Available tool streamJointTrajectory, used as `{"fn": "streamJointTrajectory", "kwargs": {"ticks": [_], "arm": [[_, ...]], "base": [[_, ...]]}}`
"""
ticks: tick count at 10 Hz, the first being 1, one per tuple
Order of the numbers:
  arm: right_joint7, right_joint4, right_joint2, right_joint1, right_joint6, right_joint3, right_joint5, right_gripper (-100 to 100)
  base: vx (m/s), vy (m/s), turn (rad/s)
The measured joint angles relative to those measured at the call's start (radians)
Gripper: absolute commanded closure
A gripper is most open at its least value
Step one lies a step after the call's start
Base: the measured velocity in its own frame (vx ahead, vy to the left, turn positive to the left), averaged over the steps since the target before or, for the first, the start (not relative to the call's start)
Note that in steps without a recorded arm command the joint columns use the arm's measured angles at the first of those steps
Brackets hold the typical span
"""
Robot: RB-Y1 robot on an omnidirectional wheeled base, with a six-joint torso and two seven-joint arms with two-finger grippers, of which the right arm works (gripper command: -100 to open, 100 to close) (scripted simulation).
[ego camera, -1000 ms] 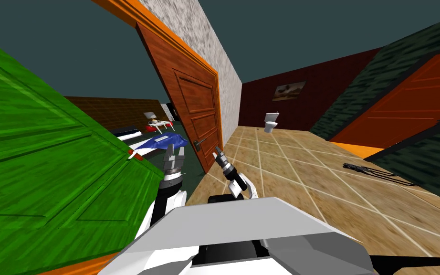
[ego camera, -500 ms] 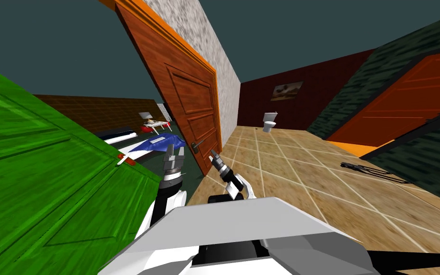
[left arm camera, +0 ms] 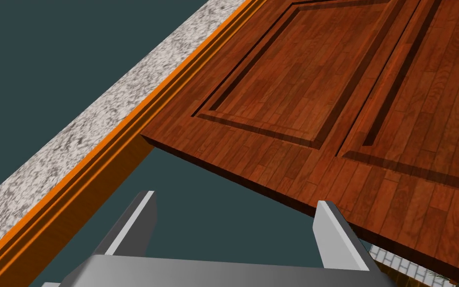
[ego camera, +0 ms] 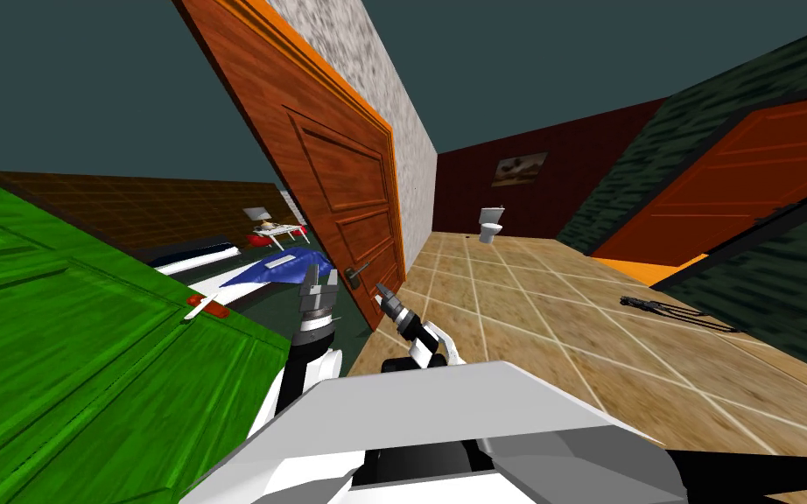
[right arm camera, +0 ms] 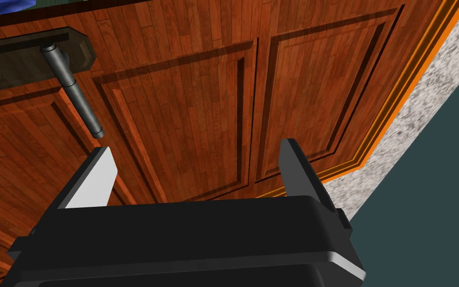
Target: Push the door open
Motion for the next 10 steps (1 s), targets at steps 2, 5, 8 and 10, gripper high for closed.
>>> {"fn": "streamJointTrajectory", "kwargs": {"ticks": [2,5,8,10], "arm": [[-0.007,0.044,0.006,-0.035,0.011,0.04,0.0,-100],[-0.025,0.093,-0.009,-0.076,0.017,0.094,-0.004,-100],[-0.036,0.146,-0.009,-0.111,0.018,0.136,-0.006,-100],[-0.043,0.178,-0.007,-0.14,0.032,0.178,-0.006,-100]], "base": [[0.164,0.025,-0.081],[0.119,0.022,-0.045],[0.134,0.029,-0.061],[0.177,0.044,-0.057]]}}
